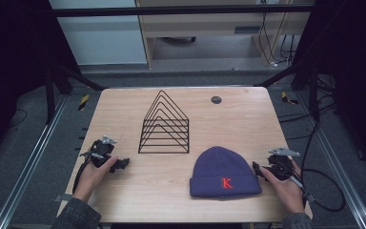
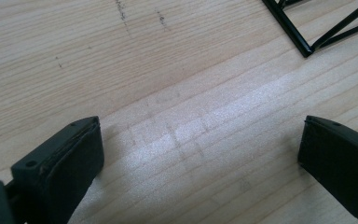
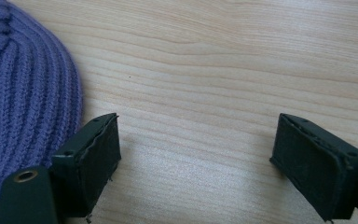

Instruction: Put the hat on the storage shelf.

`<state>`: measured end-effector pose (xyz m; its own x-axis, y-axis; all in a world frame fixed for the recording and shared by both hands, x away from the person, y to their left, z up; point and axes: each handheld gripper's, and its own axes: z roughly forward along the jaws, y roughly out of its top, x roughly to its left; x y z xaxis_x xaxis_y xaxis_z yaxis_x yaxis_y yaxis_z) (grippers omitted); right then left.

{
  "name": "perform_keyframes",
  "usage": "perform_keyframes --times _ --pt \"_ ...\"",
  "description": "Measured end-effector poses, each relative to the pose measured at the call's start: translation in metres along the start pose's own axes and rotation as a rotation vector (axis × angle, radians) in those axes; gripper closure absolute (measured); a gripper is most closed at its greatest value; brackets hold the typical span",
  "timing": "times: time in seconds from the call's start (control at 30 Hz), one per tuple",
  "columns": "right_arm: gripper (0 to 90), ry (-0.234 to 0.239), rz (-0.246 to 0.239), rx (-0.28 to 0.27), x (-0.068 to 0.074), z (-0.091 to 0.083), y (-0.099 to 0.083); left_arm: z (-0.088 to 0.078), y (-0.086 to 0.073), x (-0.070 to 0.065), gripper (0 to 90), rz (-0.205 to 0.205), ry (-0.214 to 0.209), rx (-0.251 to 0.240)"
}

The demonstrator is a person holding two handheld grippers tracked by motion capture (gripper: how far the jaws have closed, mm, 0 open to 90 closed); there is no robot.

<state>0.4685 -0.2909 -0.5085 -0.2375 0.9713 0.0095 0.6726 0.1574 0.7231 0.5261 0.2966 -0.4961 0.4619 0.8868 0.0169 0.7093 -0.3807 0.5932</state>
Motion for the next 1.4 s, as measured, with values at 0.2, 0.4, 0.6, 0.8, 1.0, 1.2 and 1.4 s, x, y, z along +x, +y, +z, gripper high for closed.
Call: perform_keyframes --times 0.2,0.4,0.6,0.8,1.0,1.2,1.4 --pt "14.9 0.0 -0.005 0.0 0.0 0.0 0.0 0.0 0.0 -0.001 0.0 -0.001 -0.003 0.01" --pt "20.1 -0.001 -0.002 0.0 -0.002 -0.001 0.0 -0.001 0.001 -0.001 0.0 0.003 -0.003 0.016" --pt "20.9 -0.009 0.02 0.008 -0.004 -0.006 0.002 -0.001 0.0 -0.001 0.0 0.002 -0.004 0.013" --pt "29.8 0.022 -0.035 0.007 0.013 -0.013 0.02 -0.001 0.0 -0.002 0.0 -0.001 -0.007 0.017" --pt "38.1 0.093 -0.114 0.05 0.028 -0.008 0.047 -0.001 0.0 -0.002 0.0 0.004 -0.006 0.013" --pt "42.2 0.148 -0.179 0.099 0.045 -0.001 0.078 -0.001 -0.001 -0.002 0.0 0.003 -0.006 0.01" --pt "47.3 0.197 -0.199 0.146 0.06 0.011 0.098 -0.001 0.0 -0.002 0.0 0.003 -0.006 0.014"
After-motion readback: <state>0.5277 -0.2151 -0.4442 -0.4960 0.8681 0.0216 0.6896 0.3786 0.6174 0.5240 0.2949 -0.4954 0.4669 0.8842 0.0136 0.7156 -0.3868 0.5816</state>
